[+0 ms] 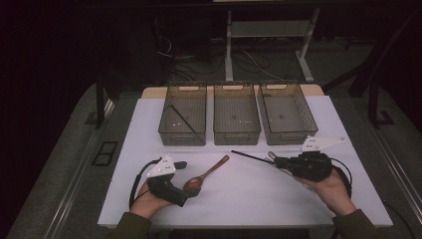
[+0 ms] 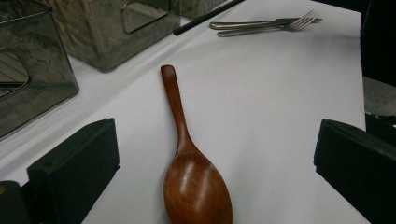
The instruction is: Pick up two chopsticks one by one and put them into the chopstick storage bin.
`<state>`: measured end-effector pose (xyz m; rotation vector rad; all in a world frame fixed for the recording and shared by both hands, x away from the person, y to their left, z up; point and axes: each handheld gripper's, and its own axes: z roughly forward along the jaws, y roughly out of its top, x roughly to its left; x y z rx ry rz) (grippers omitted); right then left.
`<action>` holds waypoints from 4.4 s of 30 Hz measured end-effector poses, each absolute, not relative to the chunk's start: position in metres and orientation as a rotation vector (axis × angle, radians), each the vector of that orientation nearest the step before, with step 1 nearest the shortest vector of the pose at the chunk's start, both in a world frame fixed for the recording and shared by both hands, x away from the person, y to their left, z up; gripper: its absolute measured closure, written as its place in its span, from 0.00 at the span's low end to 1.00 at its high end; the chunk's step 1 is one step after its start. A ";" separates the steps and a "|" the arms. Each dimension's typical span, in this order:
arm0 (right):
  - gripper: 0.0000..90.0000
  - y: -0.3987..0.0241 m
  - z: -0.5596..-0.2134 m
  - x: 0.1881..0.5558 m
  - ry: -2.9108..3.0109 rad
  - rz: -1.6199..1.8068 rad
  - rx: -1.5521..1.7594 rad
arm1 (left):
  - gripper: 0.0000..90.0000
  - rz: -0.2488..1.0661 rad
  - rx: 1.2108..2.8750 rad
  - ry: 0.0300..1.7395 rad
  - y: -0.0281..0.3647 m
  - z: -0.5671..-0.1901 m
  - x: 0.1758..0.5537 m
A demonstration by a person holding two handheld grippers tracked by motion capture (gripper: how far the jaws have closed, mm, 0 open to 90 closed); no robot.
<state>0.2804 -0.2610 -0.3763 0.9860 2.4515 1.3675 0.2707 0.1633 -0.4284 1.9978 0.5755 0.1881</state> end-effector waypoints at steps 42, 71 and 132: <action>0.95 -0.180 -0.331 0.363 2.357 1.457 0.915 | 0.00 0.188 1.987 0.568 0.164 -0.427 0.271; 0.95 -0.059 -0.342 0.442 2.421 1.267 0.942 | 0.00 0.177 1.966 0.573 0.164 -0.426 0.272; 0.97 -0.035 -0.358 0.447 2.592 1.228 0.914 | 0.00 0.175 1.963 0.566 0.161 -0.426 0.273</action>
